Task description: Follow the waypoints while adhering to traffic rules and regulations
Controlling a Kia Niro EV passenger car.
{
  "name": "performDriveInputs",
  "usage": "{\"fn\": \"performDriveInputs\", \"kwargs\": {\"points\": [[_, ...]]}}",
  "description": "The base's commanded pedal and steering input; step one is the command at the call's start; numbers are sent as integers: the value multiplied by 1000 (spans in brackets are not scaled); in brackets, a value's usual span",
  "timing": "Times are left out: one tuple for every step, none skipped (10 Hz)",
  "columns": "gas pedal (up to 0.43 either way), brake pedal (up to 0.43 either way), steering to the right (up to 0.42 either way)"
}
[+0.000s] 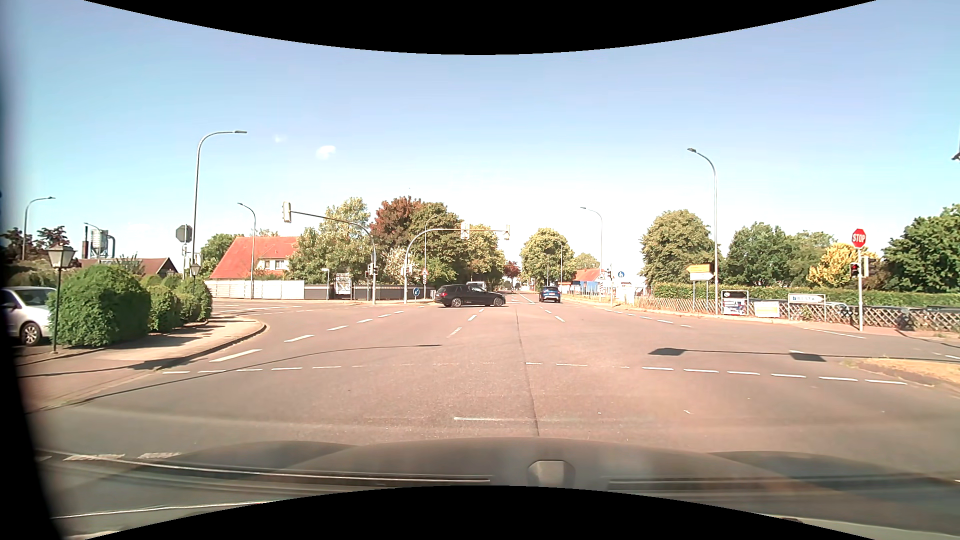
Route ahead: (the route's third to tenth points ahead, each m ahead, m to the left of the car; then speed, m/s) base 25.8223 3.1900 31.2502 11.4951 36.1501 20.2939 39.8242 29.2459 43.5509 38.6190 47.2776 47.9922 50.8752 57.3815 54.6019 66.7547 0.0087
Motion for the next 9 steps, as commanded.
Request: {"fn": "performDriveInputs", "kwargs": {"points": [[0, 323, 8], [0, 317, 8], [0, 317, 8], [0, 323, 8], [0, 323, 8], [0, 323, 8], [0, 323, 8], [0, 317, 8], [0, 323, 8]]}}
